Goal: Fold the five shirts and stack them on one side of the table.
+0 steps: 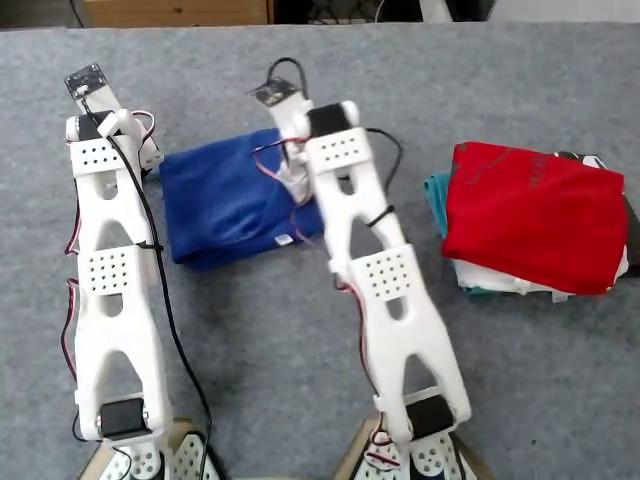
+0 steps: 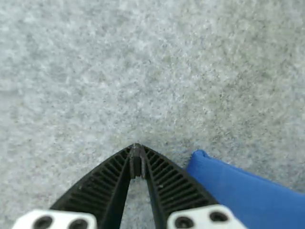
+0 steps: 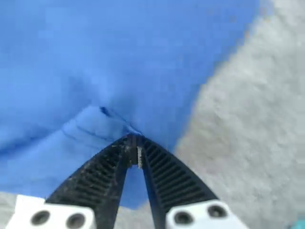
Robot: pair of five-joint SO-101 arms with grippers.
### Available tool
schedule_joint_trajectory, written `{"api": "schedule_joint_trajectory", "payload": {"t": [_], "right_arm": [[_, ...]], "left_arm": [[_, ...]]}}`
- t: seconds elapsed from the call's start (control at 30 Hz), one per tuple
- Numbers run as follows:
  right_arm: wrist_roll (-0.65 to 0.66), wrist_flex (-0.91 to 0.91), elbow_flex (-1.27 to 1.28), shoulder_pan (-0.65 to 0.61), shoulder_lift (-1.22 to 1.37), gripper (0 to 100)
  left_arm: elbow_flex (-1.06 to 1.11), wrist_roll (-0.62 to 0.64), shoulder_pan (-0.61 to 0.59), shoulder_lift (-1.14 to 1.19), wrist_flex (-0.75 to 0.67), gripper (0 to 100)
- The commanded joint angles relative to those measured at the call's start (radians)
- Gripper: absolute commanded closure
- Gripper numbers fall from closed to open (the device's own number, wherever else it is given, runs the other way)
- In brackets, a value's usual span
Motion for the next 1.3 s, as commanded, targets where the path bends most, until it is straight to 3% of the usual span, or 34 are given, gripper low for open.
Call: {"api": "schedule_joint_trajectory", "payload": {"t": [0.0,0.33,0.53,0.67,0.83,1.07,1.27], "right_arm": [[-0.005,0.009,0.12,0.054,-0.162,98.5],[0.002,-0.006,0.414,0.044,-0.487,98.5],[0.06,-0.278,0.403,-0.112,-0.484,98.5],[0.052,-0.414,0.446,-0.133,-0.389,98.5],[0.055,-0.304,0.433,-0.132,-0.334,98.5],[0.061,0.011,0.369,-0.127,-0.371,98.6],[0.1,0.009,0.751,-0.072,-0.581,98.6]], "left_arm": [[-0.038,0.005,0.018,-0.043,-0.018,97],[-0.038,0.005,0.03,-0.043,-0.014,97],[-0.038,0.003,0.022,-0.043,-0.011,97],[-0.036,0.003,0.007,-0.043,-0.012,97],[-0.036,0.003,0.002,-0.043,-0.015,97],[-0.036,0.003,0.002,-0.043,-0.015,97],[-0.036,0.003,0.002,-0.043,-0.015,97]]}}
